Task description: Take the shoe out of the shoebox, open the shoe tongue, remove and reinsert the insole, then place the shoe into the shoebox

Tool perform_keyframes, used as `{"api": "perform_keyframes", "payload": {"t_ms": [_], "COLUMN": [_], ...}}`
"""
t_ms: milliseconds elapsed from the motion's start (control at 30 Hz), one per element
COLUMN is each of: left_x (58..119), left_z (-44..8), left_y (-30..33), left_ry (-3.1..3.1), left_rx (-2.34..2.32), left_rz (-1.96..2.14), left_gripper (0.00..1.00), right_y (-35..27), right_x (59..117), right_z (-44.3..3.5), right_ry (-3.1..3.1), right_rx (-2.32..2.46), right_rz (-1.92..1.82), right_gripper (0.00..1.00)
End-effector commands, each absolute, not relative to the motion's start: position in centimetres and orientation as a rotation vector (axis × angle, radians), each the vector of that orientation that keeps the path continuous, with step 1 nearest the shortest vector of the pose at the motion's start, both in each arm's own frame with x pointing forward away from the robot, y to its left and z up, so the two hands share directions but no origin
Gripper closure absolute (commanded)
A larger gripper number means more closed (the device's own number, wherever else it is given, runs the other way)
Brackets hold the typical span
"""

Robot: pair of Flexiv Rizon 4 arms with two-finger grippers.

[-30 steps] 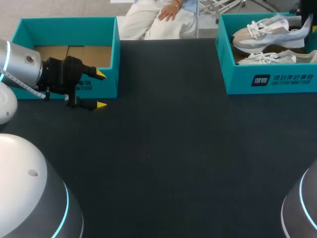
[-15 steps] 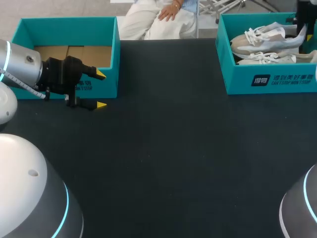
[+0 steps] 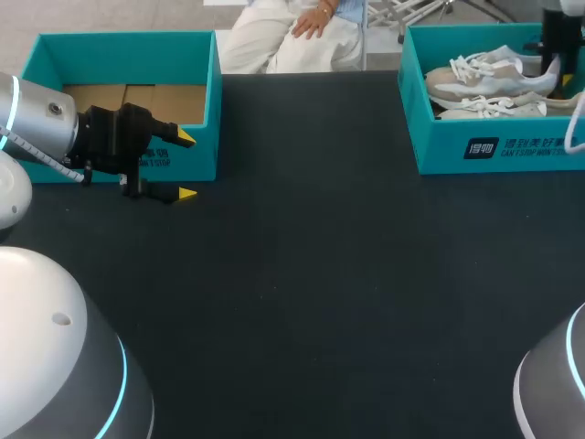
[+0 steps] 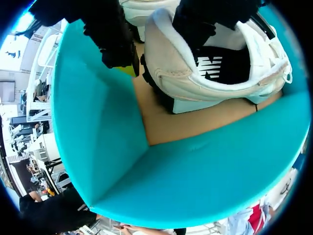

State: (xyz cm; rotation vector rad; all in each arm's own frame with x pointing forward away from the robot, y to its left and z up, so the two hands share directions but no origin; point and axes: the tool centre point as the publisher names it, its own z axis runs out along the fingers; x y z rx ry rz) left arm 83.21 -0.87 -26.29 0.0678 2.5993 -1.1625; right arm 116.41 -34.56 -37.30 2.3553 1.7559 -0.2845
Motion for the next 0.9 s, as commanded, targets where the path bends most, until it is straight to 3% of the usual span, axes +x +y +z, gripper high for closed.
{"api": "perform_keyframes", "payload": {"t_ms": [33, 67, 167, 433, 900], "left_x": [83.1, 83.1, 83.1, 83.1, 83.1], "left_z": [-26.3, -26.3, -26.3, -26.3, -26.3], "left_y": [-0.9, -0.9, -0.9, -0.9, -0.9], "left_ry": [2.601, 2.601, 2.601, 2.601, 2.601], "left_rx": [0.067, 0.067, 0.067, 0.067, 0.067], "left_rz": [-1.159, -1.159, -1.159, -1.159, -1.159], "left_gripper": [0.00, 0.00, 0.00, 0.00, 0.00], "right_y": [-35.0, -35.1, -35.0, -33.7, -31.1], "right_x": [117.1, 117.1, 117.1, 116.1, 113.5], "right_z": [-37.2, -37.0, -36.0, -31.9, -25.5], "right_ry": [1.754, 1.753, 1.750, 1.746, 1.714], "right_rx": [2.366, 2.365, 2.349, 2.325, 2.261], "right_rz": [-0.296, -0.295, -0.272, -0.181, -0.038], "right_gripper": [0.52, 0.51, 0.18, 0.00, 0.00]}}
